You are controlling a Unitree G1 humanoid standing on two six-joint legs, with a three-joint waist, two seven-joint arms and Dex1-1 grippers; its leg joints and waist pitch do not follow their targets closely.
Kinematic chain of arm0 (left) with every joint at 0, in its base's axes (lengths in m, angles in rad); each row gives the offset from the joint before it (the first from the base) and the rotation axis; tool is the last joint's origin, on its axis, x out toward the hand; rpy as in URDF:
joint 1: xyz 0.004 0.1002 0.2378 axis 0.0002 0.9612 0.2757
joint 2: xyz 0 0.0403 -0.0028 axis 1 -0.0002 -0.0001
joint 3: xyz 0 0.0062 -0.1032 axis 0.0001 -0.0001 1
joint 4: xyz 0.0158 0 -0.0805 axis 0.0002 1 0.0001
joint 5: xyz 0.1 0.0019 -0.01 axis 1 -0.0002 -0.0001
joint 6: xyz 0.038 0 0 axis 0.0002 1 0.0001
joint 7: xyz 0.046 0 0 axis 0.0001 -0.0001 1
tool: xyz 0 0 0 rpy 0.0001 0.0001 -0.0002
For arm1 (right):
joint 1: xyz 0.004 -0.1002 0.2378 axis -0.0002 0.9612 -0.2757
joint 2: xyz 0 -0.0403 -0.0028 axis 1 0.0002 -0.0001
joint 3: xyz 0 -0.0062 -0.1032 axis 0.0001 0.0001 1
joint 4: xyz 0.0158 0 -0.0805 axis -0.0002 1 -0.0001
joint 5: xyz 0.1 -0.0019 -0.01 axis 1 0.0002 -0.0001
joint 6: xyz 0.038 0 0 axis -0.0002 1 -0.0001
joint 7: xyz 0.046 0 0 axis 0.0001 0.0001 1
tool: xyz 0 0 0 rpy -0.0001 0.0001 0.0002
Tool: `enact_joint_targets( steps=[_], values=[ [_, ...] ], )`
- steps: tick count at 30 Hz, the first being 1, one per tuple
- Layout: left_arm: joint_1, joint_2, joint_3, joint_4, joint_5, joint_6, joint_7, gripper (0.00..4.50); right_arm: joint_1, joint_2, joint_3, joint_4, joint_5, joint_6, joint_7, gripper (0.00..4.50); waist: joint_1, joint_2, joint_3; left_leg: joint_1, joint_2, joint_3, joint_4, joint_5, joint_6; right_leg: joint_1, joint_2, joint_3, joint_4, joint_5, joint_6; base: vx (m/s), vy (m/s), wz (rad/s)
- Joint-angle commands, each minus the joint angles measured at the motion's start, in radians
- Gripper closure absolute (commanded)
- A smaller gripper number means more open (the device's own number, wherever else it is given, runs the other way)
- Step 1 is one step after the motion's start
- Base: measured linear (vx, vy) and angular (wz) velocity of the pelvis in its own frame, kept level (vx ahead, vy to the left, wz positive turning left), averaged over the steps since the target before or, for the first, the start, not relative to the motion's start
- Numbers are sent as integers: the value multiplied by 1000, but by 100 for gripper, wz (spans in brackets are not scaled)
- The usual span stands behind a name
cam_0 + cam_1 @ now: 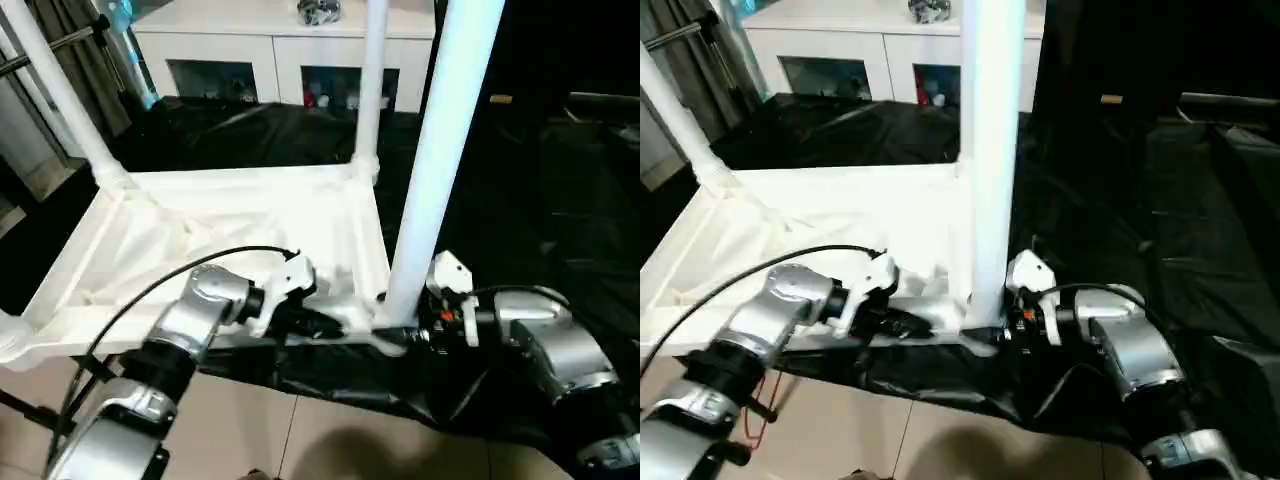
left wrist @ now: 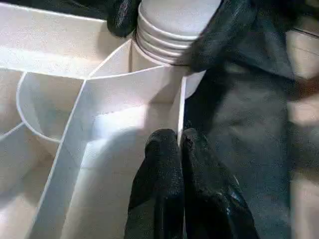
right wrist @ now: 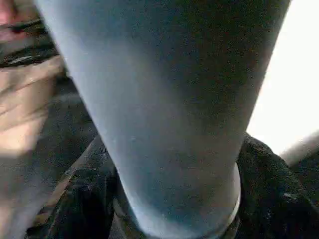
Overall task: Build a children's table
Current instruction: Rotate leg to tighten
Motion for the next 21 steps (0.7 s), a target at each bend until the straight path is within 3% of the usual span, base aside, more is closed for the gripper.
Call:
enact_joint_targets(
  steps=[1, 2, 4, 5, 7, 8, 10, 11, 12, 13, 15, 16, 17, 18, 20, 21],
  values=[
    [-51, -83, 15, 8, -9, 3, 125, 450, 6, 102, 59, 103, -48, 14, -130, 181, -16, -15, -39, 26, 28, -24, -82, -418, 3, 21, -39, 29, -93, -513, -167, 0, 0, 0],
    [-52, -86, 15, 9, -8, 4, 130, 450, 4, 108, 56, 109, -48, 15, -142, 181, -21, -16, -37, 32, 26, -26, -81, -447, -3, 19, -40, 25, -100, -563, -151, 0, 0, 0],
    [-71, -121, 23, 37, 9, 9, 222, 450, -28, 178, 14, 172, -41, 29, -265, 181, -47, -16, -35, 36, 21, -41, -82, -509, -19, 17, -40, 14, -114, -663, -93, 0, 0, 0],
    [-77, -129, 26, 45, 11, 10, 246, 450, -35, 190, 8, 183, -40, 29, -287, 181, -54, -14, -35, 37, 20, -42, -80, -521, -18, 14, -39, 13, -117, -671, -87, 0, 0, 0],
    [-95, -154, 34, 70, 18, 13, 315, 450, -70, 233, -6, 230, -50, 34, -390, 182, -67, -13, -30, 53, 14, -43, -71, -570, -16, -1, -35, -2, -136, -710, -67, -59, 10, 3],
    [-101, -160, 36, 77, 21, 13, 331, 450, -83, 246, -10, 248, -57, 35, -426, 182, -74, -10, -29, 55, 13, -46, -71, -585, -17, -1, -34, -7, -139, -714, -62, -53, 14, 1],
    [-116, -177, 40, 96, 29, 11, 374, 450, -124, 283, -20, 299, -75, 34, -516, 182, -97, 0, -27, 43, 19, -64, -86, -655, -25, 20, -31, -31, -140, -690, -37, 0, 0, 0],
    [-116, -177, 40, 96, 29, 11, 374, 450, -124, 283, -20, 299, -75, 34, -516, 182, -100, 6, -25, 47, 22, -68, -91, -687, -28, 20, -29, -37, -140, -669, -39, 0, 0, 0],
    [-123, -185, 42, 105, 36, 4, 384, 450, -148, 307, -31, 326, -75, 20, -537, 182, -116, 8, -24, 43, 29, -76, -106, -756, -38, 37, -30, -44, -128, -597, -49, 0, 0, 0],
    [-124, -186, 41, 105, 38, 1, 380, 450, -156, 317, -37, 329, -66, 12, -527, 147, -114, 6, -24, 43, 30, -76, -109, -759, -37, 40, -33, -40, -126, -595, -52, 0, 0, 0],
    [-124, -184, 36, 102, 41, -5, 366, 450, -167, 329, -44, 330, -53, 0, -501, 112, -122, -2, -23, 60, 15, -67, -91, -735, -32, 16, -43, -40, -149, -668, -53, 0, 0, 0],
    [-122, -181, 31, 97, 42, -7, 350, 450, -173, 335, -48, 325, -43, -5, -478, 112, -126, -5, -24, 60, 9, -64, -82, -708, -24, 14, -46, -42, -154, -692, -48, 0, 0, 0],
    [-121, -177, 28, 93, 42, -9, 341, 450, -176, 337, -49, 320, -34, -5, -454, 103, -132, -7, -23, 48, 4, -67, -79, -668, -11, 22, -51, -49, -160, -731, -31, 0, 0, 0],
    [-116, -168, 24, 88, 41, -10, 322, 450, -176, 325, -38, 309, -38, -11, -427, 93, -133, -3, -22, 43, 8, -71, -82, -665, -6, 26, -55, -53, -161, -736, -21, 0, 0, 0],
    [-109, -150, 15, 82, 41, -16, 289, 450, -170, 296, -13, 287, -51, -30, -373, 75, -138, 8, -25, 23, 23, -86, -104, -700, -20, 44, -56, -41, -133, -641, -45, 0, 0, 0],
    [-107, -140, 10, 80, 40, -19, 271, 450, -167, 280, -4, 274, -46, -35, -338, 66, -136, 7, -26, 22, 26, -87, -107, -706, -24, 42, -58, -36, -133, -617, -57, 0, 0, 0]
  ],
)
